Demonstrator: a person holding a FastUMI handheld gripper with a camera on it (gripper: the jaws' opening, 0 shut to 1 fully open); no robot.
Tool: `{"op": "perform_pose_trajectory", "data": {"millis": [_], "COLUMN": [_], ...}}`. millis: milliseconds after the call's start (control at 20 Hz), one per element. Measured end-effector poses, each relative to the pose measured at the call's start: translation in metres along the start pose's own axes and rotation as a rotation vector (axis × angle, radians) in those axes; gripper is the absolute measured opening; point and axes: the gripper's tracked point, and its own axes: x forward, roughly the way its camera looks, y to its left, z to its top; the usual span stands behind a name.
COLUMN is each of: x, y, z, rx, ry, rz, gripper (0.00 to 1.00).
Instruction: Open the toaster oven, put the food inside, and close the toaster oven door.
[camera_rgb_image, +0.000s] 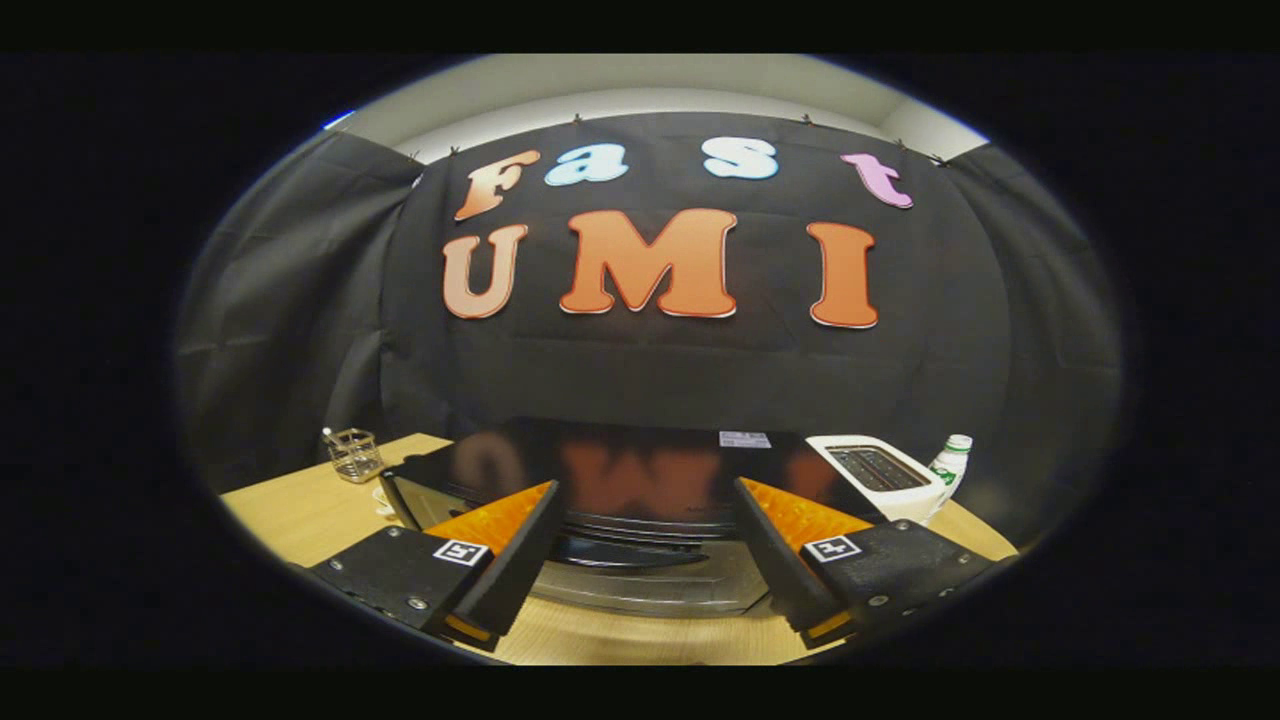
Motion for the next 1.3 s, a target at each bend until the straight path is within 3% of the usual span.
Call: {"op": "perform_pose_trajectory", "data": {"millis": [250, 550, 900, 1300], "x": [-0.008, -0.035, -0.045, -0.106], "y": [0.007, 0.015, 0.016, 0.025], "z": [-0.001, -0.007, -0.013, -0.049], "rx": [0.055, 0.123, 0.113, 0.04], "ry": [-0.001, -0.024, 0.015, 0.082], "rz": [0.041, 0.123, 0.138, 0.188], "gripper": [0.96, 0.8, 0.8, 0.8]}}
